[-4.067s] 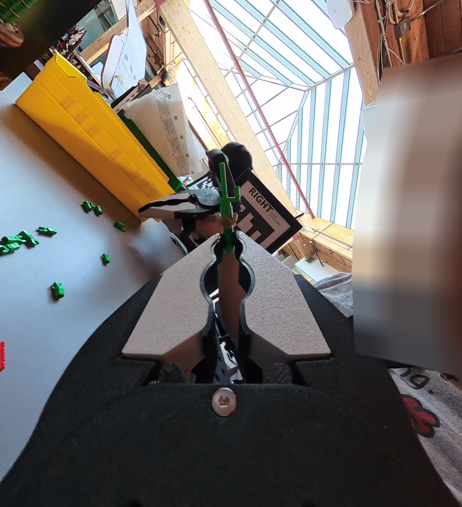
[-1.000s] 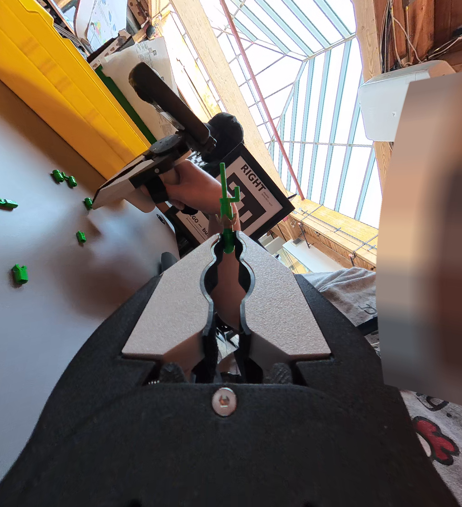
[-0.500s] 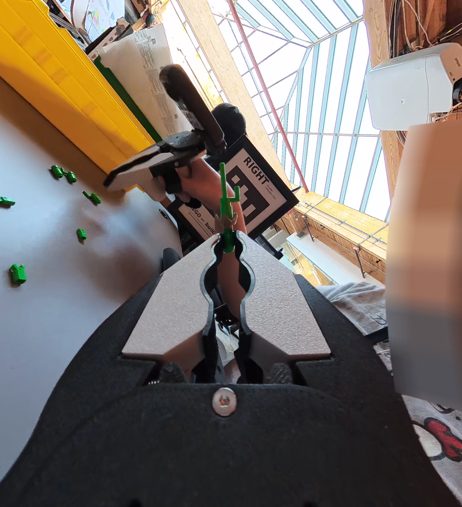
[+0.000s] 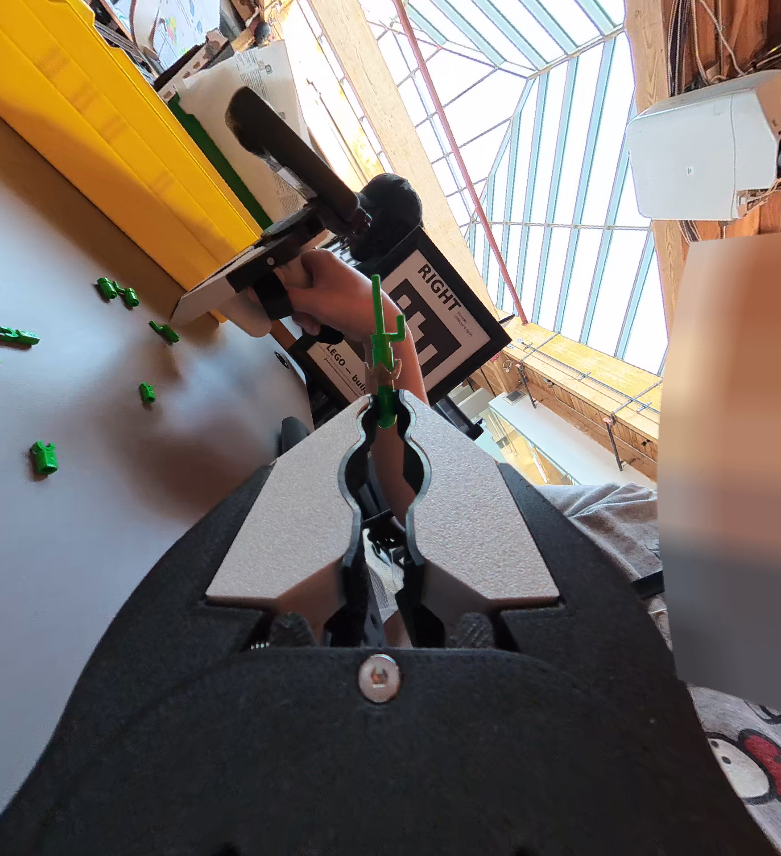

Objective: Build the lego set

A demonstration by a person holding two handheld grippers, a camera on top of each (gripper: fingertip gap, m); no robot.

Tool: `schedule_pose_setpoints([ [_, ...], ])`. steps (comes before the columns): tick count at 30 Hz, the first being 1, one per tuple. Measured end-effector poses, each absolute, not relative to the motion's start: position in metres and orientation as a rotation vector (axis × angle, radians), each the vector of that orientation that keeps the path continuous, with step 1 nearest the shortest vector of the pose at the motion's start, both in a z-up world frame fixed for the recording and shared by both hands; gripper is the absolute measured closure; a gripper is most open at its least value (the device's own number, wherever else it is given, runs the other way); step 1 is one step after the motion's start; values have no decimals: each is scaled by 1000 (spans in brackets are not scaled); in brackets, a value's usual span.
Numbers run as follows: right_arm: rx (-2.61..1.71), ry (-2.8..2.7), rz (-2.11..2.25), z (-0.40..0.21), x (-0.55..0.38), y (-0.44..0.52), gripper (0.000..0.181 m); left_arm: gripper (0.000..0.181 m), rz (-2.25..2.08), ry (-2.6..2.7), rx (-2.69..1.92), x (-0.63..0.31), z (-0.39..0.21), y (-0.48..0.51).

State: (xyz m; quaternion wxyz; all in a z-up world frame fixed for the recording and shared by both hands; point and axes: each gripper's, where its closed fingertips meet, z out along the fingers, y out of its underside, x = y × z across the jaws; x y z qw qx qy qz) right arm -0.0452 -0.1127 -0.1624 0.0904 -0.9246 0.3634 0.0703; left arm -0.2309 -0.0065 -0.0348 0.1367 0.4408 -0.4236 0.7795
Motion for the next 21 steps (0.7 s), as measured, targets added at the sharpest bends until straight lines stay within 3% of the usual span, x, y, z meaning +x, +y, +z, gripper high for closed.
schedule_pose_setpoints([
  [15, -2718, 1044, 286, -164, -51, -107, 174, 176, 2253, -1242, 1280, -232, -35, -8],
  [21, -2257, 602, 323, -80, -70, -59, 175, 176, 2269, -1249, 1270, -231, -33, -7],
])
